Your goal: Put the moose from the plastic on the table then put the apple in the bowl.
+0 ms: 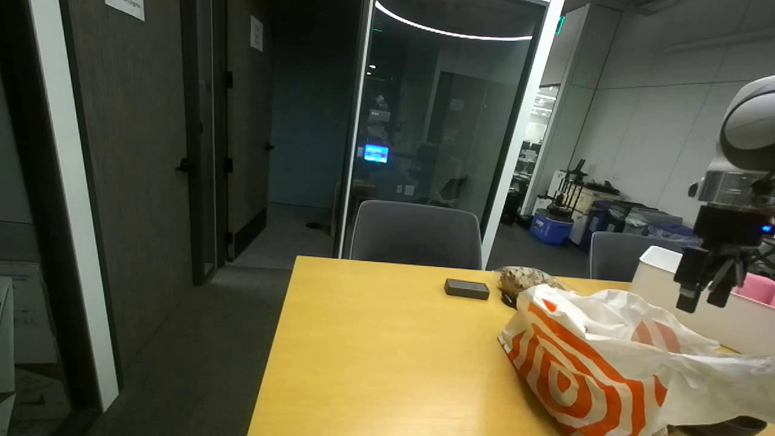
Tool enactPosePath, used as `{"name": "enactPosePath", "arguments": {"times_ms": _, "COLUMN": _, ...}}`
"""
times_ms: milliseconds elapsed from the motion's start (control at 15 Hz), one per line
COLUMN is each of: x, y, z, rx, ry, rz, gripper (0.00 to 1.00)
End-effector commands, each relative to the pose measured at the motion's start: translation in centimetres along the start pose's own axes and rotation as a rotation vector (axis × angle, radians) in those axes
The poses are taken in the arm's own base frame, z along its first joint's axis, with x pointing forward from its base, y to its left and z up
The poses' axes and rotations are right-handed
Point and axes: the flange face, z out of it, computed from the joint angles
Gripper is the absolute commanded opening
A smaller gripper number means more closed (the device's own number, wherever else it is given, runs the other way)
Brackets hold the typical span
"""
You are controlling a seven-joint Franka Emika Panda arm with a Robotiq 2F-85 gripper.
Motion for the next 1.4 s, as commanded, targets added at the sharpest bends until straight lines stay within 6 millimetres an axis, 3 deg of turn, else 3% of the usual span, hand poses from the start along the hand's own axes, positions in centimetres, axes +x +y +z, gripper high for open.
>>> {"name": "enactPosePath", "arguments": {"times_ms": 0, "x": 2.2, "y": -0.3, "z": 3.7, "rx": 0.077, "ry": -0.025, "rz": -0.013, "gripper": 1.00}}
{"name": "enactPosePath", "arguments": {"times_ms": 267, "x": 2.3, "y": -0.7, "z": 8.5, "rx": 0.155, "ry": -0.116, "rz": -0.003, "gripper": 1.00}}
{"name": "enactPosePath", "arguments": {"times_ms": 600, "x": 4.0, "y": -1.5, "z": 13.4, "rx": 0.152, "ry": -0.141, "rz": 0.021, "gripper": 1.00}}
{"name": "enactPosePath", "arguments": {"times_ms": 1000, "x": 8.2, "y": -2.4, "z": 15.3, "rx": 0.053, "ry": 0.039, "rz": 0.090, "gripper": 1.00}}
{"name": "enactPosePath", "arguments": {"times_ms": 1333, "x": 9.3, "y": -3.2, "z": 18.6, "rx": -0.014, "ry": 0.029, "rz": 0.094, "gripper": 1.00}}
